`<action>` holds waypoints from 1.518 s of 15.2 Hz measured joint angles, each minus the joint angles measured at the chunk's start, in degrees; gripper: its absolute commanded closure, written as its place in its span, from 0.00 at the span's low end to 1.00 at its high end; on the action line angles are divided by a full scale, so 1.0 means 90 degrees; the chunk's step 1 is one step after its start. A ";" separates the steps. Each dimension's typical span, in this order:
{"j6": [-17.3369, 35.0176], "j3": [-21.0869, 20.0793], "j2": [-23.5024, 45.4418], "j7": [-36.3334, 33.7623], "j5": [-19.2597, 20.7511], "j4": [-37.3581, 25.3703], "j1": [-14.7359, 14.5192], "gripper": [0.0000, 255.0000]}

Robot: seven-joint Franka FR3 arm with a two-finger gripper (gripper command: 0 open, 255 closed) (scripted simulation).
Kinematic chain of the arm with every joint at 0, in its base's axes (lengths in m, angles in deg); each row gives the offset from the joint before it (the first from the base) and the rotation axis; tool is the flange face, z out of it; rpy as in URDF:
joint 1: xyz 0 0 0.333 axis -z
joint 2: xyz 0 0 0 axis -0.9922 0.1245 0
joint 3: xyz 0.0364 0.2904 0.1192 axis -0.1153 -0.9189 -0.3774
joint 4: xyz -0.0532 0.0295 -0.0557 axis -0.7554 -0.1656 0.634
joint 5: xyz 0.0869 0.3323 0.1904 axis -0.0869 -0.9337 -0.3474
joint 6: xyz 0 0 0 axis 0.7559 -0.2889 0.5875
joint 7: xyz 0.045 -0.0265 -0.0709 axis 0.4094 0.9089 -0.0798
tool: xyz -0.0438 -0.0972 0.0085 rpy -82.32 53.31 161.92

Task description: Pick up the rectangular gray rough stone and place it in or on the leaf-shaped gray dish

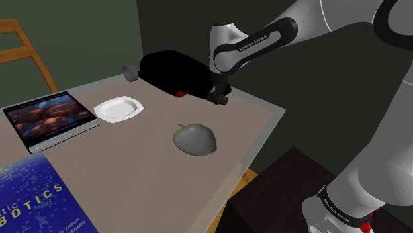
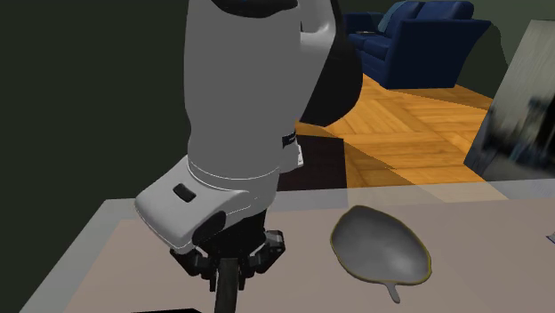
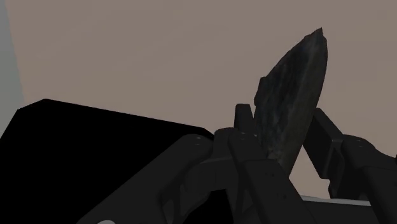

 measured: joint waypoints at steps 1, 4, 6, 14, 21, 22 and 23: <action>-0.0069 -0.0002 -0.0027 0.0016 -0.0012 -0.0049 0.0002 1.00; -0.0299 -0.0013 -0.0184 0.0076 -0.0063 -0.0132 0.0009 1.00; -0.0464 -0.0021 -0.0244 0.0107 -0.0092 -0.0241 0.0006 1.00; -0.0762 -0.0214 -0.0676 -0.0230 -0.0163 -0.0050 -0.0221 1.00; -0.0818 -0.0666 -0.1136 -0.1161 -0.0248 0.0492 -0.0738 1.00; -0.0756 -0.0730 -0.1205 -0.1297 -0.0260 0.0640 -0.0806 1.00; -0.0784 -0.0803 -0.1206 -0.1444 -0.0267 0.0635 -0.0885 1.00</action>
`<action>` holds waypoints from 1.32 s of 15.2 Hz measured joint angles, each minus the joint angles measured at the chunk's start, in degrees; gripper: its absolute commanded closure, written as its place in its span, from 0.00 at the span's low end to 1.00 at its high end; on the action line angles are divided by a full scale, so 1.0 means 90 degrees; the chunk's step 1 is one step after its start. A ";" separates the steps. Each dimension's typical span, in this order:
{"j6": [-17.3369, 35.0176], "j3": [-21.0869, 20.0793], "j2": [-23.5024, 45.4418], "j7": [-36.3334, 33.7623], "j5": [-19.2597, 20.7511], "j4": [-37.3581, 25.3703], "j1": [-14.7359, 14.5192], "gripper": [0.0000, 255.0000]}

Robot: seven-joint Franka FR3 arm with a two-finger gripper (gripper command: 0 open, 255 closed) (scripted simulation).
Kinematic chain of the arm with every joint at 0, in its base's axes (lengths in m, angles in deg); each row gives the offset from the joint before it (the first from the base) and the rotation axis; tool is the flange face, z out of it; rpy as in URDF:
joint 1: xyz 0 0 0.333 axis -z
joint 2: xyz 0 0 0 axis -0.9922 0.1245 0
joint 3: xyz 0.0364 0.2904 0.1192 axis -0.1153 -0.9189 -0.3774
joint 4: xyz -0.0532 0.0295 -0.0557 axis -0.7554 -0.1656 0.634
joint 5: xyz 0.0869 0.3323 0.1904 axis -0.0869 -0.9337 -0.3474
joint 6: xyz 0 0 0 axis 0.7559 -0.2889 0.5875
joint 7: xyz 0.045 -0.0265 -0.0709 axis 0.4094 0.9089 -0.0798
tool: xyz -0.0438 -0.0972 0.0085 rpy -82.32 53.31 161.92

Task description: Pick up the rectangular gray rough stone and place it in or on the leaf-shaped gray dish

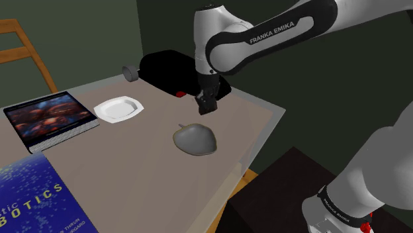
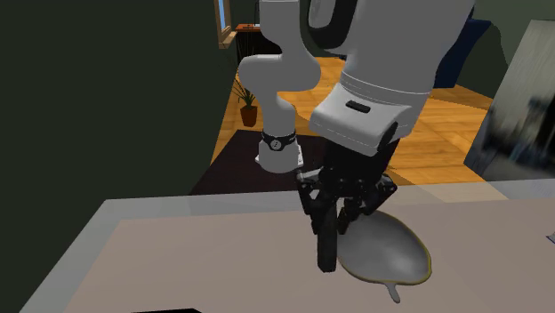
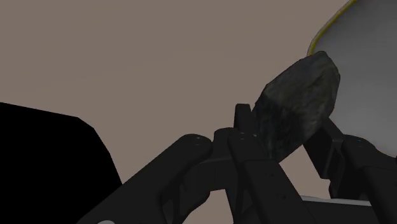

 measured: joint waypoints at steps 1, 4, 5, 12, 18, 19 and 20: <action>-0.0023 -0.0091 -0.0016 -0.0178 -0.0012 0.0021 -0.0097 1.00; -0.0078 -0.0312 -0.0119 -0.0602 -0.0068 0.0124 -0.0329 1.00; -0.0092 -0.0369 -0.0147 -0.0706 -0.0085 0.0151 -0.0386 1.00; 0.0132 -0.0590 0.0094 -0.1254 -0.0004 0.0224 -0.0626 1.00; 0.0591 -0.0580 0.0358 -0.1420 0.0151 0.0451 -0.0641 1.00; 0.0682 -0.0570 0.0400 -0.1437 0.0182 0.0501 -0.0635 1.00; 0.0727 -0.0566 0.0440 -0.1454 0.0203 0.0513 -0.0636 1.00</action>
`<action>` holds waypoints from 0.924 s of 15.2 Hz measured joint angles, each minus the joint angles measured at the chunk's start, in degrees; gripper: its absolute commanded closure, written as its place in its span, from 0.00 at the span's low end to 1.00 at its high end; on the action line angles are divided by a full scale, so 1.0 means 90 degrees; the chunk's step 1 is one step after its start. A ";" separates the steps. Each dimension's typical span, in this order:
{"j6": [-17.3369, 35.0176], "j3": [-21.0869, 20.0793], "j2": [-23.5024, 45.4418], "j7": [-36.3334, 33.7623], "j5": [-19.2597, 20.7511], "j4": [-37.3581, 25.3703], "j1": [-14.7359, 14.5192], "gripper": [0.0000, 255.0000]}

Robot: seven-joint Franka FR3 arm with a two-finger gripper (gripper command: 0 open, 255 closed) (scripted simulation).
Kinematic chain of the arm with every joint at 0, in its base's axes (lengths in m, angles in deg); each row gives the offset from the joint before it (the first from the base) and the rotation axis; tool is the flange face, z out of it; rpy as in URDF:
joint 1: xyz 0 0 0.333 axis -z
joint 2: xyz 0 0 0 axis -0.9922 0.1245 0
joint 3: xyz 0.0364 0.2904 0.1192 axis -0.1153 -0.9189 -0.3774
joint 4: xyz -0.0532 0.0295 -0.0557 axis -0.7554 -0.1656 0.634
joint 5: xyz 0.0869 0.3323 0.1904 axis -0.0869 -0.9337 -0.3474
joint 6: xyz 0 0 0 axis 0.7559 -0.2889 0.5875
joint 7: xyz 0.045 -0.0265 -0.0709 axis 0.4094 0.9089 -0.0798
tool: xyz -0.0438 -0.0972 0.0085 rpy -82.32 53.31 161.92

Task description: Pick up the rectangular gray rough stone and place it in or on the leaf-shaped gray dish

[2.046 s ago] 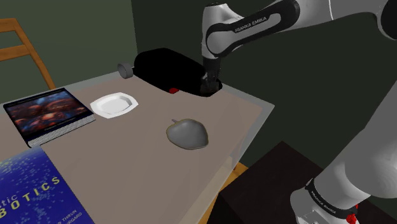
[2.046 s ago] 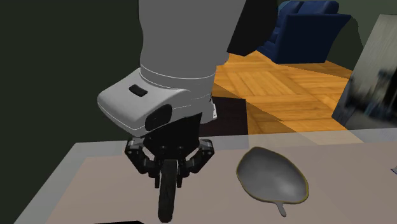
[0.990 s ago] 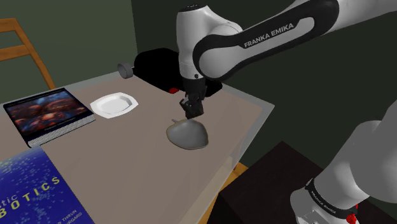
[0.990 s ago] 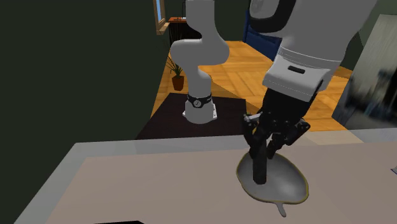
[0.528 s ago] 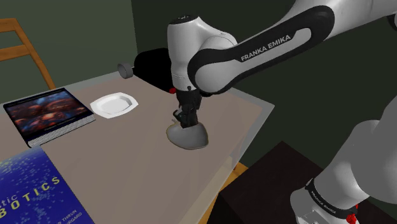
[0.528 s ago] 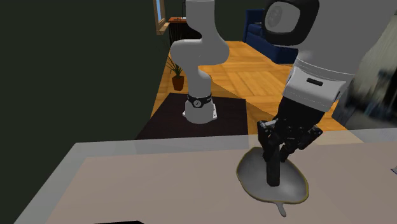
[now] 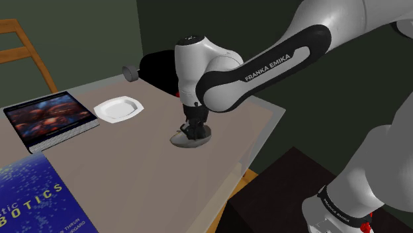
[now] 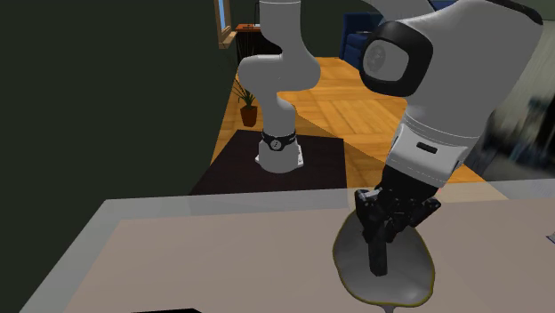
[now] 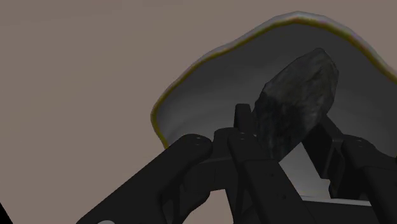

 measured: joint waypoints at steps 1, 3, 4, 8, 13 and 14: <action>0.0036 0.0003 0.0008 -0.0007 0.0009 0.0027 0.0002 1.00; 0.0056 0.0001 0.0028 -0.0021 0.0019 0.0030 -0.0003 1.00; 0.0059 0.0001 0.0030 -0.0024 0.0020 0.0031 -0.0004 1.00; 0.0063 0.0000 0.0034 -0.0028 0.0022 0.0031 -0.0006 0.00; 0.0064 0.0000 0.0035 -0.0028 0.0022 0.0030 -0.0006 0.00; -0.0024 -0.0015 -0.0016 -0.0019 -0.0011 -0.0010 -0.0015 0.00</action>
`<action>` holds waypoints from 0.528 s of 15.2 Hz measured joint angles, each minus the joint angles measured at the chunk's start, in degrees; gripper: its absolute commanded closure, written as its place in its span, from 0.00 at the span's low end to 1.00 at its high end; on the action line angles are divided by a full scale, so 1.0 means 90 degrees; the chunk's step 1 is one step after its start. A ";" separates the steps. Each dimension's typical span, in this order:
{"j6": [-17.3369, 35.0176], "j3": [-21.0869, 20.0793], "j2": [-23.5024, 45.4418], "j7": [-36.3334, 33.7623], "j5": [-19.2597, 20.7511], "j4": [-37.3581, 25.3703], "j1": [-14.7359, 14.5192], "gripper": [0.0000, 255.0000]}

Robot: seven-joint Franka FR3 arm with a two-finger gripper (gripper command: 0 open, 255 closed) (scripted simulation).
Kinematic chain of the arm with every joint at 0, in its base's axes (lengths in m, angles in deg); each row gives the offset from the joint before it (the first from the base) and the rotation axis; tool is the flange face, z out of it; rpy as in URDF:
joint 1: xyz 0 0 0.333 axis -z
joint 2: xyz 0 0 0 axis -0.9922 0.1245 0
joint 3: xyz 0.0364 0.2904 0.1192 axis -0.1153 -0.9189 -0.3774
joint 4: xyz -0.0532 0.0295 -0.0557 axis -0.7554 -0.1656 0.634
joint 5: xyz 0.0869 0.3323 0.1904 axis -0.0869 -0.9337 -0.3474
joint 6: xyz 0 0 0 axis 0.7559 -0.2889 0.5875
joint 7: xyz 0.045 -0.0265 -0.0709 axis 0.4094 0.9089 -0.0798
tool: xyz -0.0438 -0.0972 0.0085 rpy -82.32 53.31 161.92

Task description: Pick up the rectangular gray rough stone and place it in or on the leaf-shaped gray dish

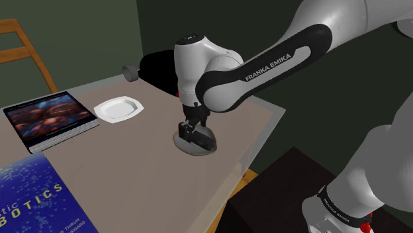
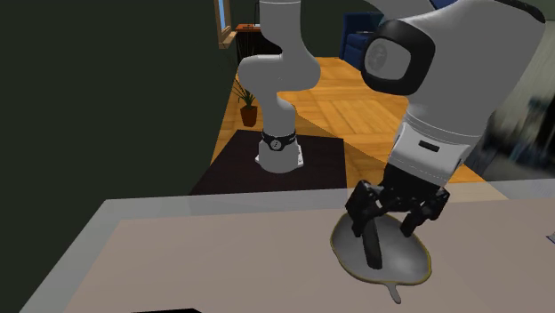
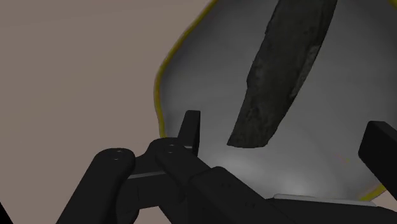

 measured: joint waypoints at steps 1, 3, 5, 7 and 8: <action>-0.0137 -0.0020 -0.0053 0.0009 -0.0039 -0.0088 -0.0015 0.00; -0.0446 -0.0043 -0.0258 0.0099 -0.0156 -0.0218 -0.0017 0.00; -0.0625 -0.0047 -0.0301 0.0143 -0.0194 -0.0358 -0.0016 0.00; -0.0662 -0.0051 -0.0314 0.0147 -0.0204 -0.0379 -0.0019 0.00; -0.0666 -0.0051 -0.0318 0.0147 -0.0206 -0.0378 -0.0020 0.00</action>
